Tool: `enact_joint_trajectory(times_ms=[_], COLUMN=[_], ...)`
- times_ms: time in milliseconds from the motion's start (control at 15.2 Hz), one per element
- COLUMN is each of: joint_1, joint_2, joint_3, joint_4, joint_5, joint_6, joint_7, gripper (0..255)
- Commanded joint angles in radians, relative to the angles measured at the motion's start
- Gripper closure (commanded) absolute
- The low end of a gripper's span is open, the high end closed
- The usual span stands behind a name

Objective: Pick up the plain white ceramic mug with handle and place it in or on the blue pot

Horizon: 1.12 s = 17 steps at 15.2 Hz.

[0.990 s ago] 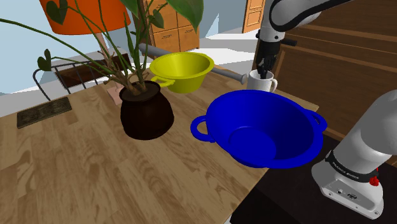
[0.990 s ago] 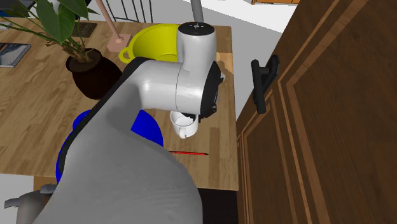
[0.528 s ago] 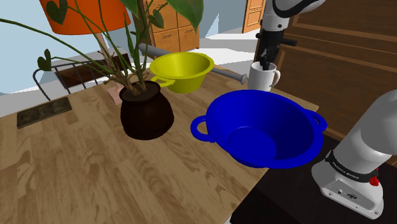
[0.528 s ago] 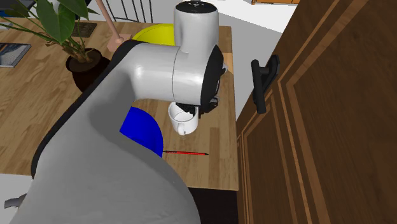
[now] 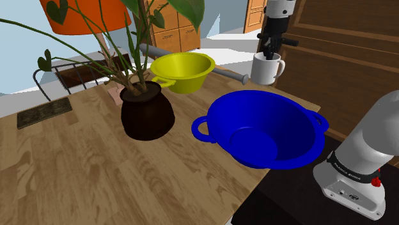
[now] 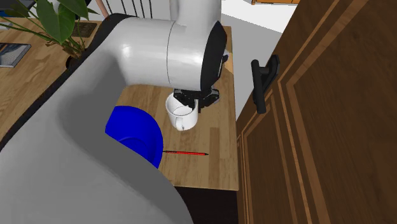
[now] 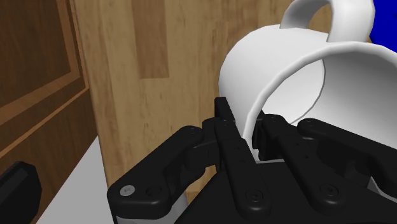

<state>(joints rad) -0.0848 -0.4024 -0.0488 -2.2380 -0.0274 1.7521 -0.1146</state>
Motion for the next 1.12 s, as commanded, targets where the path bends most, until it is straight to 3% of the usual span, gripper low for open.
enact_joint_trajectory(times_ms=[0, 792, 1056], joint_1=[0.000, 0.001, 0.029], joint_2=[-0.004, 0.007, -0.087], joint_3=[0.000, 0.002, 0.060], joint_4=[0.024, 0.194, 0.125], joint_5=[0.000, 0.002, 0.032], joint_6=[-0.027, -0.188, -0.212], joint_7=[-0.001, -0.003, 0.077], gripper=[255, 255, 255])
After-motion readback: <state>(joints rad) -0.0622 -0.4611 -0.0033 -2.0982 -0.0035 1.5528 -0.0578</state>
